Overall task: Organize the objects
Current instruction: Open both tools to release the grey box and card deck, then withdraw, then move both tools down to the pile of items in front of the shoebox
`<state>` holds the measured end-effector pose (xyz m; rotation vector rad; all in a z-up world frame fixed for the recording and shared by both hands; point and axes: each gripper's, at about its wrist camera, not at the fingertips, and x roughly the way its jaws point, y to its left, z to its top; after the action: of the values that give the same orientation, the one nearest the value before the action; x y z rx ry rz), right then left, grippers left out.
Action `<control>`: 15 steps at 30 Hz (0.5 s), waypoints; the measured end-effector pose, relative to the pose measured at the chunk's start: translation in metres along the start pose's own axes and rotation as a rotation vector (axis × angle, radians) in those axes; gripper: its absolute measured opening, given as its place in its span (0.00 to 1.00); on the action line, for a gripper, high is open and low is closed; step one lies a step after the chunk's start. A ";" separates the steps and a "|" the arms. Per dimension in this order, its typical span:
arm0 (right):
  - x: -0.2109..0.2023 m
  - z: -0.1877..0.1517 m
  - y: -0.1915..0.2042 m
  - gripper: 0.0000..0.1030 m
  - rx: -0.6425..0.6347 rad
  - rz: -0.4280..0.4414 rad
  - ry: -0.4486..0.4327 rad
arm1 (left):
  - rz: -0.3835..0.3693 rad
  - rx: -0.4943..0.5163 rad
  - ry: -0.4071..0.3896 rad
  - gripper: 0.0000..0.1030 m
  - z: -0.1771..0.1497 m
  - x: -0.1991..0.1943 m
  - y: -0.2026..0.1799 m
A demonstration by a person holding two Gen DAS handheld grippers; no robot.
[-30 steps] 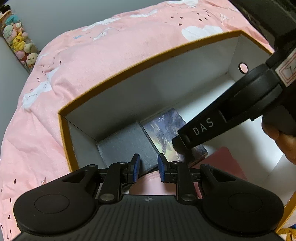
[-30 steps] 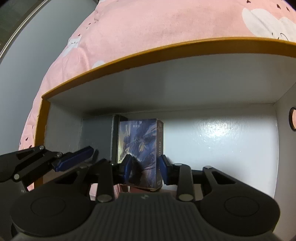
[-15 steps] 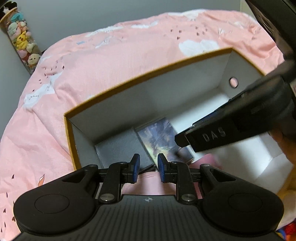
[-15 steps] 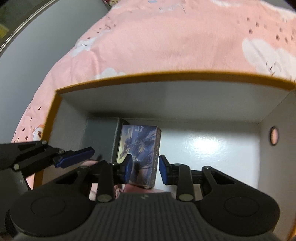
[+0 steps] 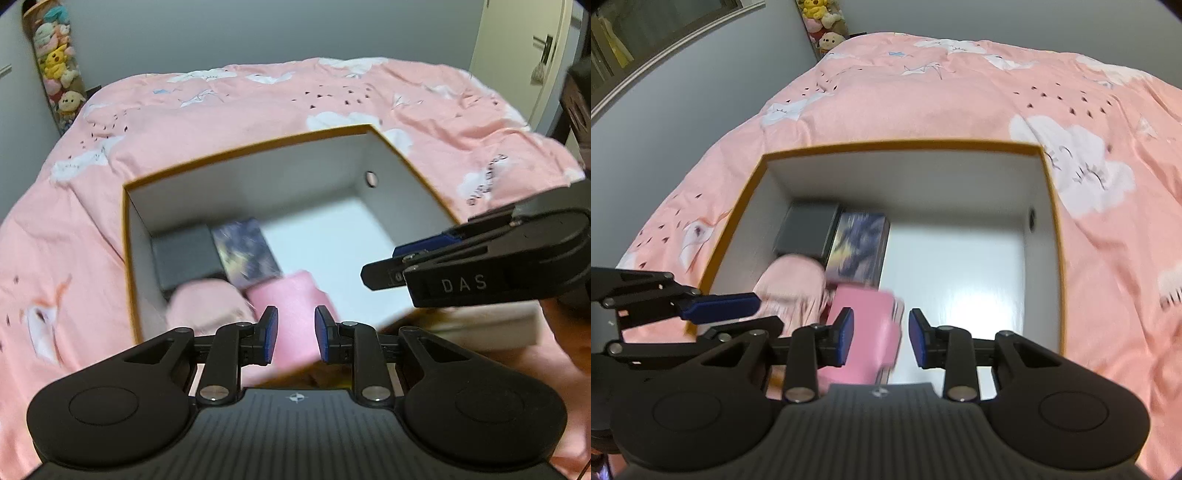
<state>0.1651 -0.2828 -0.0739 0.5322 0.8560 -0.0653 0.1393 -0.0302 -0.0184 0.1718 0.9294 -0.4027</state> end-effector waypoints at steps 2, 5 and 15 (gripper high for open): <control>-0.014 -0.017 0.002 0.34 0.006 -0.003 -0.011 | -0.020 -0.024 -0.012 0.27 -0.012 -0.007 -0.010; -0.037 -0.041 0.006 0.35 -0.009 -0.026 -0.048 | -0.058 -0.031 -0.036 0.27 -0.028 -0.020 -0.028; -0.080 -0.112 0.005 0.34 -0.008 -0.120 -0.100 | -0.160 0.087 -0.076 0.40 -0.069 -0.047 -0.080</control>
<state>0.0347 -0.2374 -0.0730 0.4657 0.7892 -0.1969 0.0308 -0.0691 -0.0186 0.1610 0.8540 -0.5946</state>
